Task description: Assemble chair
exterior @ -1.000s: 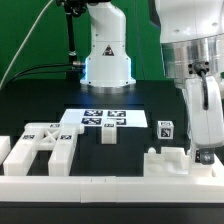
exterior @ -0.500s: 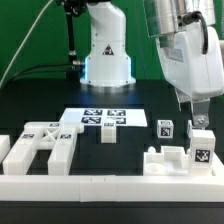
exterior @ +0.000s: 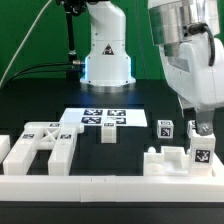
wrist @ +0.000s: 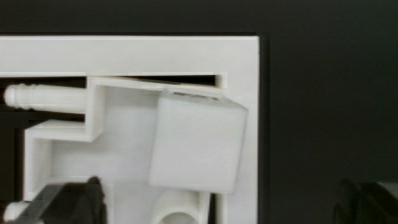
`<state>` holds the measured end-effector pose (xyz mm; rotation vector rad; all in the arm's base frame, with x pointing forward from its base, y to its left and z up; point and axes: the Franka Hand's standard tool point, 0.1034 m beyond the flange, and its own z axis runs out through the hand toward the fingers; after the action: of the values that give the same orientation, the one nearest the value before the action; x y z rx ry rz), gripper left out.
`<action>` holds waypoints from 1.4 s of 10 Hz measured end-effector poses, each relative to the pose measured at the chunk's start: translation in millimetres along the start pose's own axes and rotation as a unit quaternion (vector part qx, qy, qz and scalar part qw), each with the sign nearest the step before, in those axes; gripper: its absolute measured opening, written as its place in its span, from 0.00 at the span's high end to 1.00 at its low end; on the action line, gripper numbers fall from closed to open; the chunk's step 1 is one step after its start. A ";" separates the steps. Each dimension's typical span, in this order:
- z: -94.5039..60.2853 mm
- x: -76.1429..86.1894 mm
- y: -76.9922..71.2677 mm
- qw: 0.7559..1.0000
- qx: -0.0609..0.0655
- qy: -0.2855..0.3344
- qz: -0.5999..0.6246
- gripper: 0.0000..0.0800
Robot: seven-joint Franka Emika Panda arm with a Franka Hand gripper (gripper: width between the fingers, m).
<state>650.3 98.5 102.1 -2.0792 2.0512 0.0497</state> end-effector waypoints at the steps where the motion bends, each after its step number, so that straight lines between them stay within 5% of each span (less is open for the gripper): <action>1: 1.4 6.7 7.8 1.000 0.001 0.005 -0.020 0.19; 4: -6.4 28.6 45.5 0.994 -0.007 0.003 -0.110 0.19; 9: -5.7 22.9 45.6 0.959 -0.004 0.012 -0.284 0.19; 11: 4.4 36.7 58.8 0.913 -0.012 0.016 -0.408 0.19; 14: 20.9 64.3 95.3 0.839 -0.050 0.002 -0.542 0.19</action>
Offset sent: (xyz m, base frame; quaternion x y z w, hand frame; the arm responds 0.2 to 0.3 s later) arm -0.0582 -0.0260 0.0032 -0.0097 -0.0285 -0.1173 0.9926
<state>560.2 38.9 57.7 -2.9499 0.6099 -0.0365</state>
